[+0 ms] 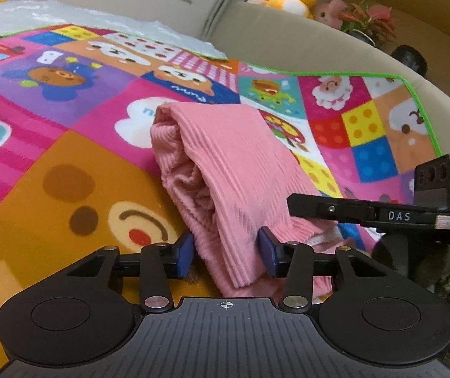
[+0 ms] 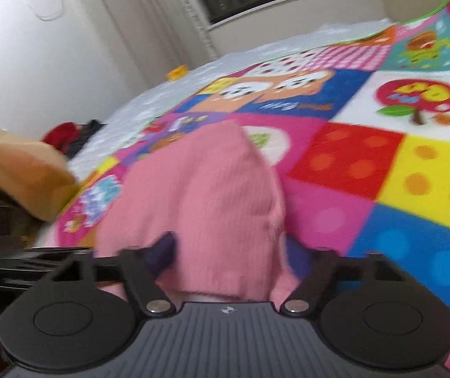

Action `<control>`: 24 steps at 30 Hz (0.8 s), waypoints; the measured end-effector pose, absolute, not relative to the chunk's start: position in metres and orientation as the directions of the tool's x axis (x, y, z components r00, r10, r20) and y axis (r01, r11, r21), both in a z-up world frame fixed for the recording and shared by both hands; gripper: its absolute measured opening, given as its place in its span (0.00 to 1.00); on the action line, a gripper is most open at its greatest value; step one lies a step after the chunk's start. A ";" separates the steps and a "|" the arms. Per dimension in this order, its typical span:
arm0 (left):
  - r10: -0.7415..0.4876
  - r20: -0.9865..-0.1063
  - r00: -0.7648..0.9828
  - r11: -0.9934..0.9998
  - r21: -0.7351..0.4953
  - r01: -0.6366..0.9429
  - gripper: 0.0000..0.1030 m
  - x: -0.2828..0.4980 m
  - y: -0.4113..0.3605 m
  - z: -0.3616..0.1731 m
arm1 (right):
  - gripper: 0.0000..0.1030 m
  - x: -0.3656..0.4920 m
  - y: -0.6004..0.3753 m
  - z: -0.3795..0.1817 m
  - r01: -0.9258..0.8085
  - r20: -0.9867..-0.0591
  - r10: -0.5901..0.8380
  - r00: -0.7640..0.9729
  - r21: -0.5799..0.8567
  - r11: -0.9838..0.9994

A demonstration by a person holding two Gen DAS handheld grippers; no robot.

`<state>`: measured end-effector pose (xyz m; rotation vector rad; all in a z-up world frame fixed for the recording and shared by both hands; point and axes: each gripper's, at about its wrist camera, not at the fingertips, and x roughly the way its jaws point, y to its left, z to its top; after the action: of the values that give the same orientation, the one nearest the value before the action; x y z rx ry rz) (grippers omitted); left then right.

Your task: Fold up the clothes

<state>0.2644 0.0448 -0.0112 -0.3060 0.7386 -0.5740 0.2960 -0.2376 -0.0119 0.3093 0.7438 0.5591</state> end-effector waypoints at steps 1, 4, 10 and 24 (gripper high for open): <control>-0.594 -0.539 0.597 0.802 -0.458 0.384 0.45 0.268 0.045 -0.012 | 0.56 0.299 -0.234 -0.012 -0.364 -0.549 0.582 0.600 0.461 0.810; -0.587 -0.531 0.611 0.806 -0.451 0.383 0.45 0.286 0.050 -0.011 | 0.55 0.314 -0.221 -0.011 -0.353 -0.544 0.566 0.620 0.451 0.820; -0.490 -0.541 0.683 0.871 -0.316 0.375 0.44 0.348 0.055 -0.006 | 0.54 0.379 -0.182 -0.012 -0.330 -0.531 0.507 0.679 0.396 0.857; -0.557 -0.411 0.722 0.828 -0.208 0.520 0.54 0.389 0.042 0.058 | 0.77 0.333 -0.138 0.028 -0.534 -0.449 0.471 0.759 -0.015 0.845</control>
<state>0.3891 0.0417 0.0580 -0.0796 0.4788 -0.5953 0.3327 -0.1378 0.0275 -0.1452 0.4496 0.5495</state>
